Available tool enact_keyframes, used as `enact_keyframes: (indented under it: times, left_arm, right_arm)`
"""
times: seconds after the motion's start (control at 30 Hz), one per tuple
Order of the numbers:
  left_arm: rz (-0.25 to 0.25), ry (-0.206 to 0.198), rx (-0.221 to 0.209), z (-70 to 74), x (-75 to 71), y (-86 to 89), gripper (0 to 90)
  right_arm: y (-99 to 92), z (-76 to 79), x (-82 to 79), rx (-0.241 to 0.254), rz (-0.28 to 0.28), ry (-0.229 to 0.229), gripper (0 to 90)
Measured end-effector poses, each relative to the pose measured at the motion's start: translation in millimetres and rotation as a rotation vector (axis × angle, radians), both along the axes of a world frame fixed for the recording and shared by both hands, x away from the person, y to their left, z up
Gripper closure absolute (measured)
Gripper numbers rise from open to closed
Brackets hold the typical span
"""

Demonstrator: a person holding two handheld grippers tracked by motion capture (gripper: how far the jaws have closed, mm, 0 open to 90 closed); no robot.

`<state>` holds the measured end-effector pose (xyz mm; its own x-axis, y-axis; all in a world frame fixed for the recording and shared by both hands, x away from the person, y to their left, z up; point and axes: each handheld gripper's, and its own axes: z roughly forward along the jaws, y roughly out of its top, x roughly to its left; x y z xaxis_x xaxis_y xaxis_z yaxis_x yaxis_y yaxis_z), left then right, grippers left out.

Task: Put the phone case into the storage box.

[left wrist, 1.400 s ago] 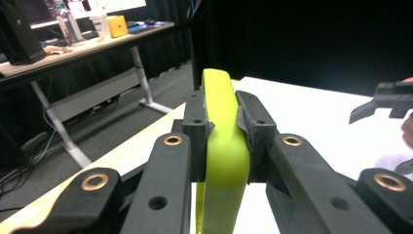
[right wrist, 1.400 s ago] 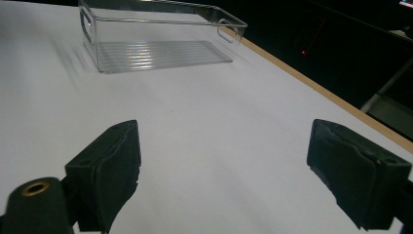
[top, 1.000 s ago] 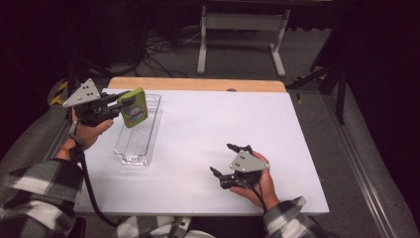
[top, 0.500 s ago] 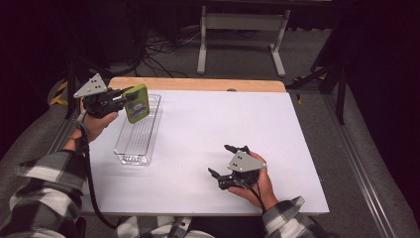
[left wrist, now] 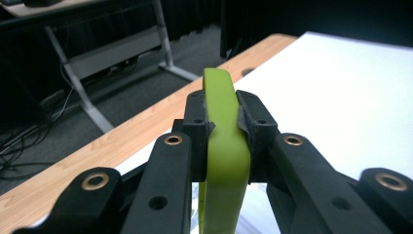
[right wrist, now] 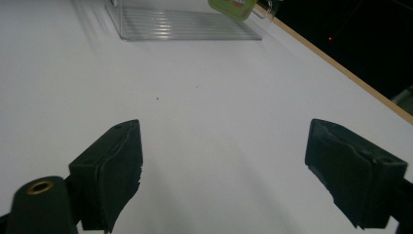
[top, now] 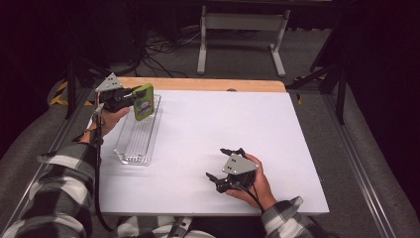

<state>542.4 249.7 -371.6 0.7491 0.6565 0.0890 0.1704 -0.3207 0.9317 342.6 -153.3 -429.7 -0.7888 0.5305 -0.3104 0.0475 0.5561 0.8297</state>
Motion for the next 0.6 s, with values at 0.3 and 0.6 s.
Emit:
enact_keyframes:
  times: [0.3,0.6]
  left_arm:
    - [0.006,0.02,-0.02,-8.5,17.7,-6.1,77.0]
    - [0.051,0.044,0.111,-20.0,37.5,-9.3,73.9]
  right_arm:
    - [-0.7,-2.0,2.8,-0.042,-0.009,0.001,16.0]
    - [4.3,-6.8,3.2,-0.111,0.012,0.019,16.5]
